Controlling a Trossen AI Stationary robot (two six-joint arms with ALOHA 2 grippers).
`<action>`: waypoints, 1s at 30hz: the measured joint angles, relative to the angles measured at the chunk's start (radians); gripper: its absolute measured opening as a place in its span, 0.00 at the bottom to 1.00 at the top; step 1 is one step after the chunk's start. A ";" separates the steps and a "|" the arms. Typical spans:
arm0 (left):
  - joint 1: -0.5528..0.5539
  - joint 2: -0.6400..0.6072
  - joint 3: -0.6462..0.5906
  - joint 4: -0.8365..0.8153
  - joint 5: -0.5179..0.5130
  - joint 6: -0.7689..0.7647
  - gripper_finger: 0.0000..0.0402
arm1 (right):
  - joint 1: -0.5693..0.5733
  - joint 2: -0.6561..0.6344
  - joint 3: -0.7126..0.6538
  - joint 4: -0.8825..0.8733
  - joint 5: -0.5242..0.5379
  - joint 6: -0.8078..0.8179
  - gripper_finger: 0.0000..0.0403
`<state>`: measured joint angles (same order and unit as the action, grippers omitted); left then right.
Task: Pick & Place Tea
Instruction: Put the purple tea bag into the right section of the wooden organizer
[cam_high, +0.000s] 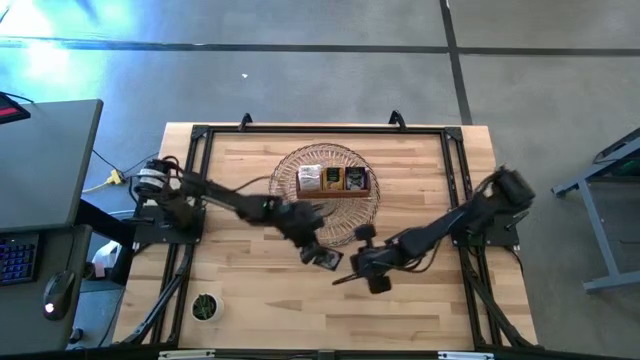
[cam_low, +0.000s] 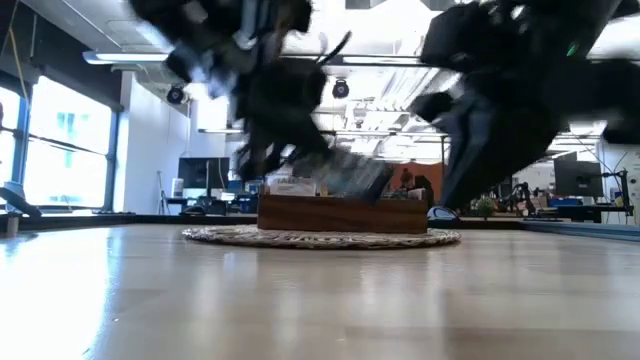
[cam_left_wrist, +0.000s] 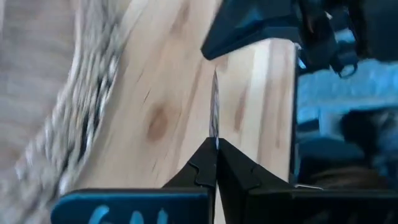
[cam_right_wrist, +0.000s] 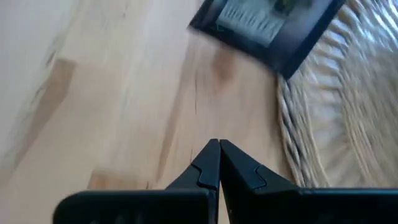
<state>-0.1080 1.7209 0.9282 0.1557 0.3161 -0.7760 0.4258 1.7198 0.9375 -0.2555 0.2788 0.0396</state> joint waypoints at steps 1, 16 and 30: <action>0.020 0.000 0.058 -0.080 0.022 0.049 0.00 | 0.000 -0.031 0.000 -0.058 0.001 0.037 0.01; 0.246 0.114 0.876 -0.998 -0.319 0.871 0.00 | -0.003 -0.655 -0.475 0.091 -0.085 0.210 0.01; 0.352 0.425 1.117 -1.014 -0.238 1.260 0.00 | -0.002 -1.092 -0.696 0.171 -0.007 0.132 0.01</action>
<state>0.2437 2.1463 2.0450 -0.8583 0.0785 0.4844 0.4236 0.6278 0.2411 -0.0841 0.2714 0.1716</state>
